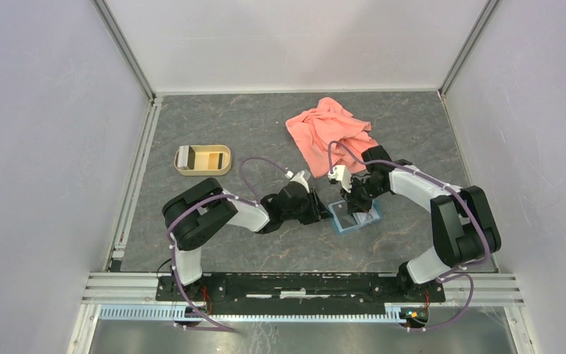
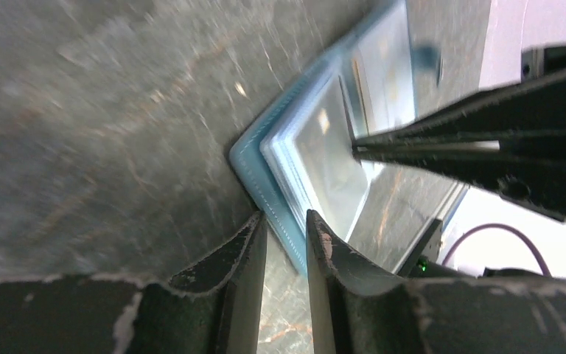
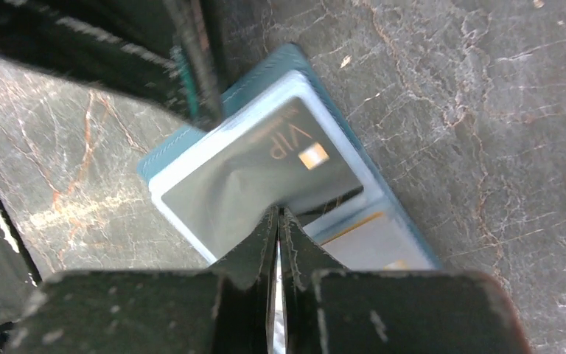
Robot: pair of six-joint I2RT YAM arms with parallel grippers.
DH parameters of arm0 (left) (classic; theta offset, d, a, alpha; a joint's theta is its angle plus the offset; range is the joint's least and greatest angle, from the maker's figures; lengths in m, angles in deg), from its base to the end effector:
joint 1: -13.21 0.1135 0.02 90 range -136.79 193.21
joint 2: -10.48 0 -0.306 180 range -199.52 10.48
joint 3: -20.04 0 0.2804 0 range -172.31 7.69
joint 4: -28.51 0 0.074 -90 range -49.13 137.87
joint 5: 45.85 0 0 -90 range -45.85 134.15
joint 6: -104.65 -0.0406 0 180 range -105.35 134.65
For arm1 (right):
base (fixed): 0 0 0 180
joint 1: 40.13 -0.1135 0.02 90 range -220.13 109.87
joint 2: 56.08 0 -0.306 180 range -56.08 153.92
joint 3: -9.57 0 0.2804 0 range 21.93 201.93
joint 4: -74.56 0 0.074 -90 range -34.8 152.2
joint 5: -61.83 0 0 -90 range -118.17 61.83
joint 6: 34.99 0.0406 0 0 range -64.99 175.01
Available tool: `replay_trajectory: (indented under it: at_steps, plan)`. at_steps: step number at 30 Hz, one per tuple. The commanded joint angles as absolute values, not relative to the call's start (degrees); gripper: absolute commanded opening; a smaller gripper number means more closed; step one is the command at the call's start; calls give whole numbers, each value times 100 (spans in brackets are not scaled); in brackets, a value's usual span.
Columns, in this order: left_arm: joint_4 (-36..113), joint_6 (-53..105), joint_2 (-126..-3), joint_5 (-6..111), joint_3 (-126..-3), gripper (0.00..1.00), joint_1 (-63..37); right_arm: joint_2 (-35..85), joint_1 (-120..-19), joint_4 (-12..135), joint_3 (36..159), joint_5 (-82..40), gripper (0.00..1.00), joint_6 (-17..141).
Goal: Put the credit cards into the card holder
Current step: Insert the credit card into the card holder.
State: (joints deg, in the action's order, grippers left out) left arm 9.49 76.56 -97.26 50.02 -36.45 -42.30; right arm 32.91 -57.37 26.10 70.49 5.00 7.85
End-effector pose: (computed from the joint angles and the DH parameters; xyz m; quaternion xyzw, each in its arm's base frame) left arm 0.2149 -0.3201 0.1253 -0.0241 0.8745 -0.4355 0.2122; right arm 0.2677 0.1063 0.1825 -0.5355 0.7876 0.2448 0.1818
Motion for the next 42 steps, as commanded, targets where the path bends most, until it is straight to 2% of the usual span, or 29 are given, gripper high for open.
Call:
replay_trajectory:
  at_steps: [1, 4, 7, 12, 17, 21, 23, 26, 27, 34, 38, 42]
  plan:
    - [1390, 7123, -9709, 4589, -3679, 34, -3913, 2684, -5665, 2964, 6983, 785, 12, 1329]
    - [1397, 6779, -9635, 4668, -3663, 35, -3678, 2325, -5379, 3175, 6863, 1006, 20, 1414]
    - [1393, 6379, -9452, 4822, -3645, 35, -3462, 2215, -5115, 3173, 6808, 1428, 23, 1397]
    - [1729, 5412, -8762, 4752, -3675, 36, -3384, 2286, -5045, 3094, 6807, 1522, 25, 1285]
    - [2212, 4628, -7860, 4218, -3656, 37, -3493, 2304, -5051, 3085, 6772, 992, 26, 1041]
    - [2105, 4241, -6957, 3852, -3341, 41, -3635, 2515, -5058, 2851, 6843, 962, 26, 851]
    - [1811, 4271, -6604, 3764, -3053, 54, -3636, 2712, -5059, 2721, 6915, 931, 25, 817]
    - [1099, 4584, -6324, 3418, -2510, 92, -3613, 2961, -5056, 2595, 6991, 868, 24, 838]
    - [932, 4772, -6344, 3341, -2349, 99, -3587, 3014, -5052, 2591, 6992, 853, 24, 872]
    - [340, 5967, -7295, 5222, -2235, 98, -3142, 3295, -5053, 2597, 7008, 746, 22, 1036]
    - [-421, 6510, -7778, 5737, -2192, 89, -3279, 3487, -5058, 2547, 7044, 812, 21, 1062]
    - [-528, 6759, -8072, 5778, -2313, 75, -3550, 3673, -5057, 2459, 7079, 896, 20, 1063]
